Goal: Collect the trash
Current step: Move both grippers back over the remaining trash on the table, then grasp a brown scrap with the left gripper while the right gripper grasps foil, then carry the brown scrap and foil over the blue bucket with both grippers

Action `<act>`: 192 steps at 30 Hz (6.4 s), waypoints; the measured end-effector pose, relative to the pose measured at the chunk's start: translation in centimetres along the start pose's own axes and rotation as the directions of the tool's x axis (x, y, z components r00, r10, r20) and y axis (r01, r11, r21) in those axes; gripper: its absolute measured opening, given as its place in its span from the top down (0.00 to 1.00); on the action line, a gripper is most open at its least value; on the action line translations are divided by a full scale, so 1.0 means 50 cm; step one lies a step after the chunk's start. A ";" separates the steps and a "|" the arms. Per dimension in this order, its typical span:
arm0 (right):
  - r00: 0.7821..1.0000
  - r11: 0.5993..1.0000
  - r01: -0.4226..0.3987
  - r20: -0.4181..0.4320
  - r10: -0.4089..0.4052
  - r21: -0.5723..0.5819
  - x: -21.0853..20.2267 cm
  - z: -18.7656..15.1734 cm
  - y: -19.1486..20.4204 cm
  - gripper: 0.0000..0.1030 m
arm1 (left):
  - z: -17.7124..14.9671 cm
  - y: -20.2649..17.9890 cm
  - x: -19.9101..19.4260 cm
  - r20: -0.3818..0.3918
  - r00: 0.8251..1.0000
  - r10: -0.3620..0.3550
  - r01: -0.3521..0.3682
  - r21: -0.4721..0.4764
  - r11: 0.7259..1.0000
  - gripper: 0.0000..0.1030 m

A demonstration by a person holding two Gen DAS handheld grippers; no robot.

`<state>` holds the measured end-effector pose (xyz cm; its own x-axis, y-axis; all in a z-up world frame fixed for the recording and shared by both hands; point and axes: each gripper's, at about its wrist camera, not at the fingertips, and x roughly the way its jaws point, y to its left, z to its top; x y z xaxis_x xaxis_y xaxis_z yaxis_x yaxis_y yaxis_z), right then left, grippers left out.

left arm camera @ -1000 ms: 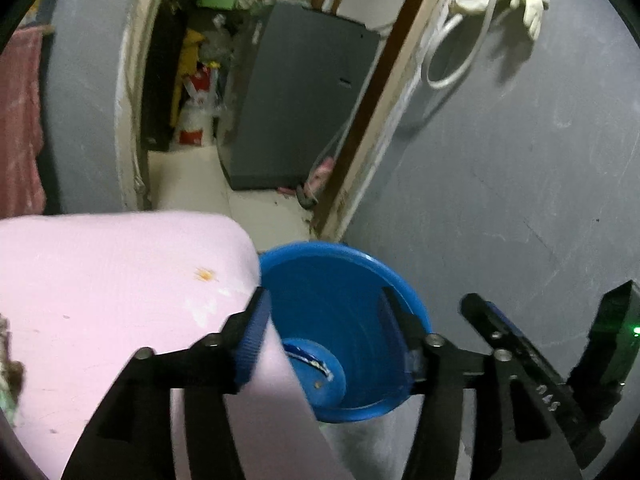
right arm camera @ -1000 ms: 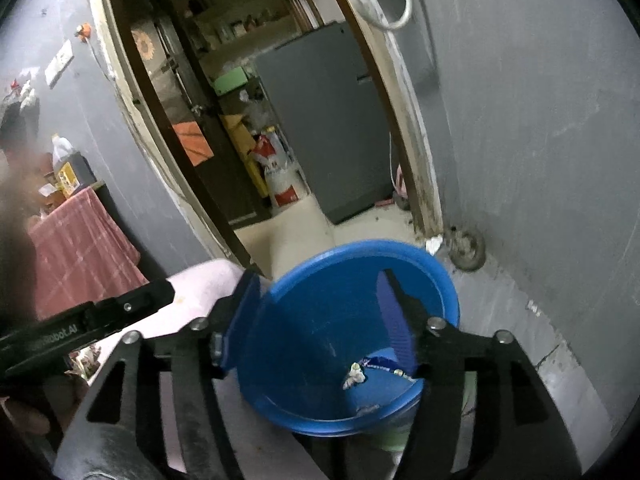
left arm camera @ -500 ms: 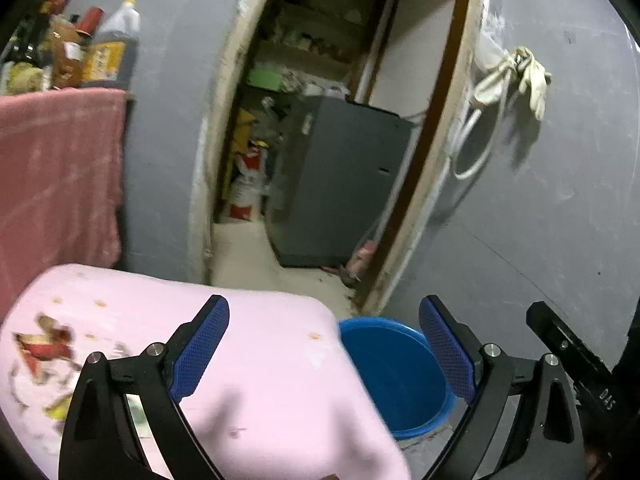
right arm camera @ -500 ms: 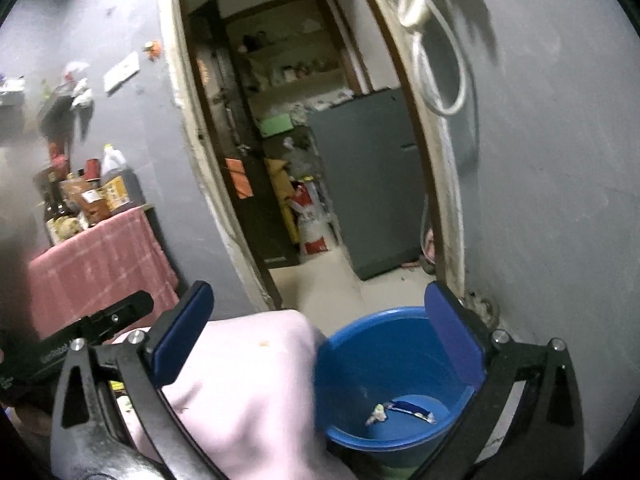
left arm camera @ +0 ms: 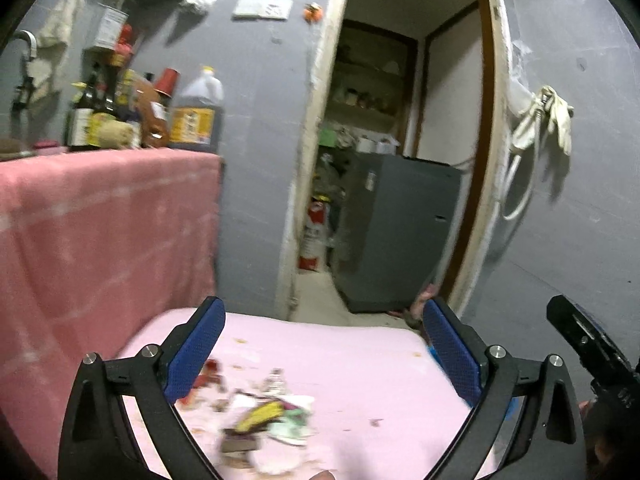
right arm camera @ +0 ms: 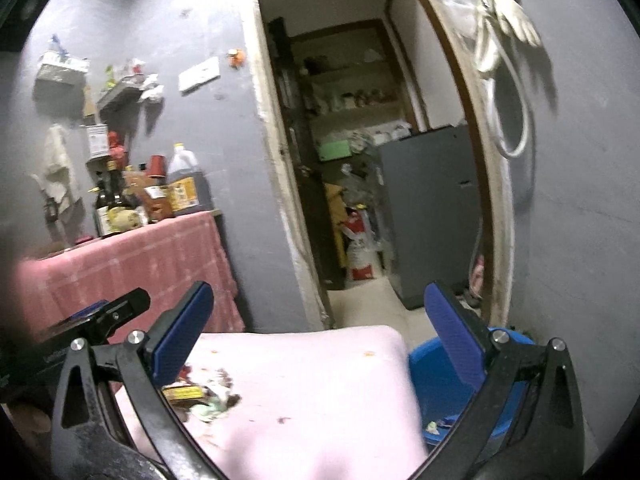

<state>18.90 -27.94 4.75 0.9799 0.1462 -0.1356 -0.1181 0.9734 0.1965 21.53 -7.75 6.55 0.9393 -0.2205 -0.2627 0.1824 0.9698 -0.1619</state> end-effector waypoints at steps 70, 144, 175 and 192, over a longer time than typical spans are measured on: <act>0.772 0.955 -0.289 -0.607 0.187 -0.073 0.300 -0.247 0.136 0.41 | -0.221 0.178 0.116 -0.496 0.858 -0.138 0.176 0.032 0.984 0.71; 0.911 0.969 -0.233 -0.331 0.245 0.076 0.108 -0.121 0.025 0.97 | -0.117 0.022 0.022 -0.180 0.968 -0.173 0.169 -0.038 0.985 0.95; 0.933 0.965 0.211 -0.325 -0.153 0.153 0.116 -0.123 -0.424 0.94 | -0.122 -0.392 0.318 -0.362 0.845 -0.393 0.439 0.054 0.897 0.95; 0.902 0.935 0.258 -0.408 -0.143 0.243 0.152 -0.181 -0.483 0.86 | -0.206 -0.408 0.479 -0.578 0.749 -0.324 0.373 -0.036 0.927 0.94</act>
<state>27.73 -48.76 -9.80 0.8349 0.0648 -0.5466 0.1818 0.9049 0.3849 37.31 -33.90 -6.25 0.4762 -0.5398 -0.6941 0.5093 0.8128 -0.2827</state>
